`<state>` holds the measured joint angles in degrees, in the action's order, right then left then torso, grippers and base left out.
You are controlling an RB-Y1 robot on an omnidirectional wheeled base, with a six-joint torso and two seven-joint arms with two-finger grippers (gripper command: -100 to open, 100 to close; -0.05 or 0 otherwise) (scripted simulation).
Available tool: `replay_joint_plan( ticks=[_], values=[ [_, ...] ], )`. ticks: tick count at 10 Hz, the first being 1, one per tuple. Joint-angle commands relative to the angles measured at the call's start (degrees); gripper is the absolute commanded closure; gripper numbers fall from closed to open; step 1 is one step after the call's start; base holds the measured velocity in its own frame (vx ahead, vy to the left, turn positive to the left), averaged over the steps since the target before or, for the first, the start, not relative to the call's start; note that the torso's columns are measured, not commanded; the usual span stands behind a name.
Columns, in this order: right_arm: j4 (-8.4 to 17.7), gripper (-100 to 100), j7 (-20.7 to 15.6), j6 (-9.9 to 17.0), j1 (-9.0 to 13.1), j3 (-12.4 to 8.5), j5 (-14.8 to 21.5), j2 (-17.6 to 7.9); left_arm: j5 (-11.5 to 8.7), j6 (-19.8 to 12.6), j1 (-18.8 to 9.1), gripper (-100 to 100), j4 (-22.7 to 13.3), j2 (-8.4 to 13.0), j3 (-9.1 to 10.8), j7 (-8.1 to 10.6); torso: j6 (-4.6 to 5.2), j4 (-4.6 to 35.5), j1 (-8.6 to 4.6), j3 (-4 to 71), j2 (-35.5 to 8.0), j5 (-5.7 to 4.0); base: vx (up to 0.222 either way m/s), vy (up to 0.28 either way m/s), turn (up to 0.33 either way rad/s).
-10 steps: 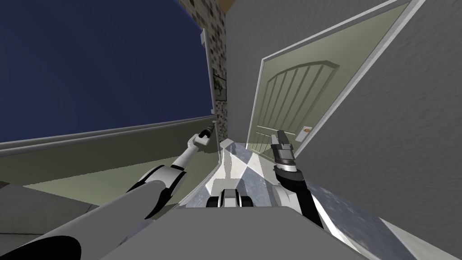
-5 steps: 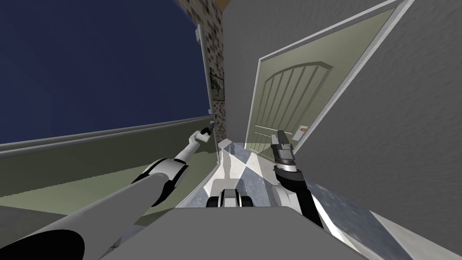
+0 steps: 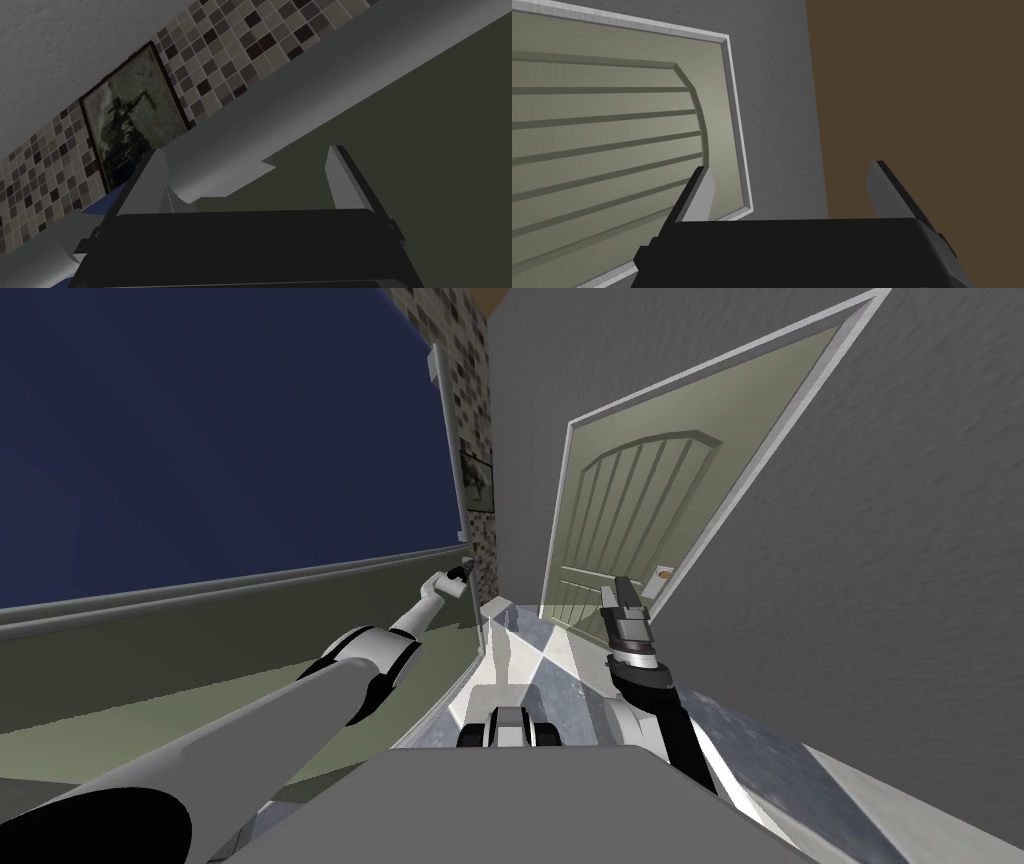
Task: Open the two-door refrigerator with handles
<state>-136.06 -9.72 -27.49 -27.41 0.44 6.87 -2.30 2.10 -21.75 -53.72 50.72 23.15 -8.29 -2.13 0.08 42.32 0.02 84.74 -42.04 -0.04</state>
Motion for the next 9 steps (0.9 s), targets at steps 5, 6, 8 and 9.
replay_joint_plan(
  ticks=[5,6,8,9],
  values=[
    [0.00,0,0.00,0.00,-0.01,0.00,0.00,0.00,0.67,-2.58,-2.21,-100,-2.99,0.71,-0.73,-1.11,0.01,-0.01,0.06,0.20,0.30,-0.01,-0.006,-0.004,-0.013],
    [0.00,0,0.00,0.00,0.00,0.00,0.00,0.00,0.67,-2.57,-2.20,100,-2.94,0.70,-0.74,-1.11,0.00,-0.14,0.05,0.12,0.19,0.04,-0.007,-0.002,-0.011],
    [0.00,0,0.00,0.00,0.00,-0.01,0.00,-0.01,3.33,-4.82,-1.23,100,1.15,-3.39,1.20,-3.81,0.12,-0.15,0.22,-0.03,-0.06,0.13,-0.123,0.091,-0.172],
    [0.01,0,0.00,0.00,0.02,-0.01,0.00,-0.01,3.33,-4.82,-1.23,100,1.15,-4.65,1.20,-3.81,0.08,0.01,0.17,-0.26,-0.41,0.09,-0.180,0.125,-0.099]
  ],
)
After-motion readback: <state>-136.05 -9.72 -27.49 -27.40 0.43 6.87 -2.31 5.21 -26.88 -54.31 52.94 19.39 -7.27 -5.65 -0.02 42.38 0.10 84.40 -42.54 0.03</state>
